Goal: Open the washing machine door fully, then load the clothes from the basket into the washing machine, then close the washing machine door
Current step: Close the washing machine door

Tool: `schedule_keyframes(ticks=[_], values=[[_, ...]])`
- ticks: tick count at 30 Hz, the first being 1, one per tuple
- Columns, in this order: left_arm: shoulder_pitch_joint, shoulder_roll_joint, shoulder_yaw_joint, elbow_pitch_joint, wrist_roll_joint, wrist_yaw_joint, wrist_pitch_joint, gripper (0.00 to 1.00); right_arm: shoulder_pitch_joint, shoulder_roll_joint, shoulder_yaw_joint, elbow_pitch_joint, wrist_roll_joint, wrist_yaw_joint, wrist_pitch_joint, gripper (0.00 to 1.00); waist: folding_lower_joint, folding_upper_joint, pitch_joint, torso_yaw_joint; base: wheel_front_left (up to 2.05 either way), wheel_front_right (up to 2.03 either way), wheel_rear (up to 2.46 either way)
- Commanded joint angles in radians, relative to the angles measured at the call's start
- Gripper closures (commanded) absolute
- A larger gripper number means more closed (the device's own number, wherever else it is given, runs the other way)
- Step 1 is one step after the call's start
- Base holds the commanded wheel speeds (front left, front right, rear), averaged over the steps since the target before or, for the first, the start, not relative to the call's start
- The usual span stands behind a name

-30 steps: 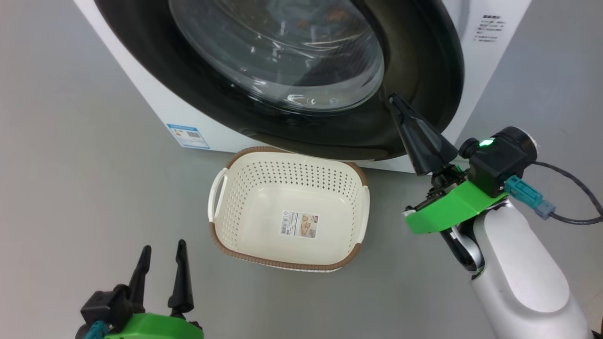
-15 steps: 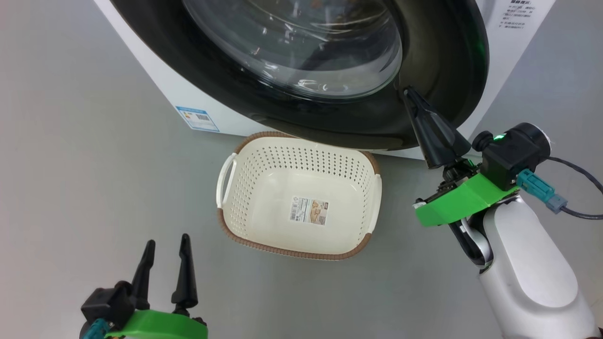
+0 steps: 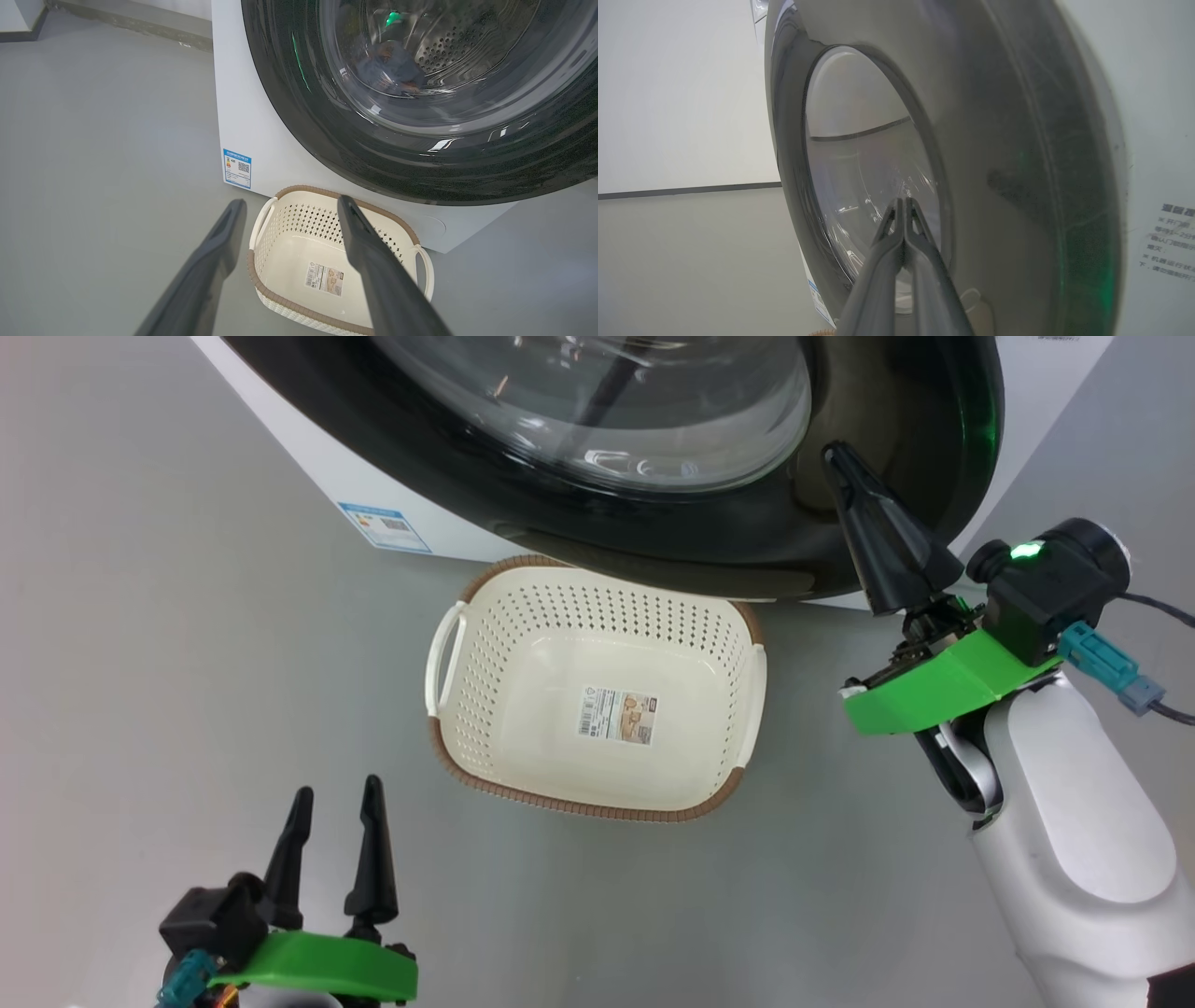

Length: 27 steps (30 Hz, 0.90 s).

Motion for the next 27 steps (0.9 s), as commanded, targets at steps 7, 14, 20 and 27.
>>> schedule_keyframes(ticks=[7, 14, 20, 27], values=[[-0.045, 0.017, 0.024, -0.027, -0.005, 0.002, -0.009, 0.00, -0.047, -0.002, 0.011, -0.036, -0.006, 0.001, -0.005, 1.00, 0.0000, 0.0000, 0.054, -0.010, 0.00, 0.00, 0.00], [-0.066, 0.017, -0.002, -0.033, -0.009, -0.003, -0.009, 0.00, -0.096, -0.016, 0.004, -0.051, -0.012, 0.001, -0.005, 1.00, 0.0000, 0.0000, 0.109, -0.019, 0.00, 0.00, 0.00], [-0.078, 0.017, -0.006, -0.046, -0.014, -0.003, -0.009, 0.00, -0.139, -0.028, -0.014, -0.062, -0.017, 0.001, -0.005, 1.00, 0.0000, 0.0000, 0.145, -0.025, 0.00, 0.00, 0.00], [-0.094, 0.017, -0.021, -0.060, -0.017, -0.006, -0.009, 0.00, -0.197, -0.037, -0.037, -0.075, -0.024, 0.001, -0.005, 1.00, 0.0000, 0.0000, 0.200, -0.025, 0.00, 0.00, 0.00]])
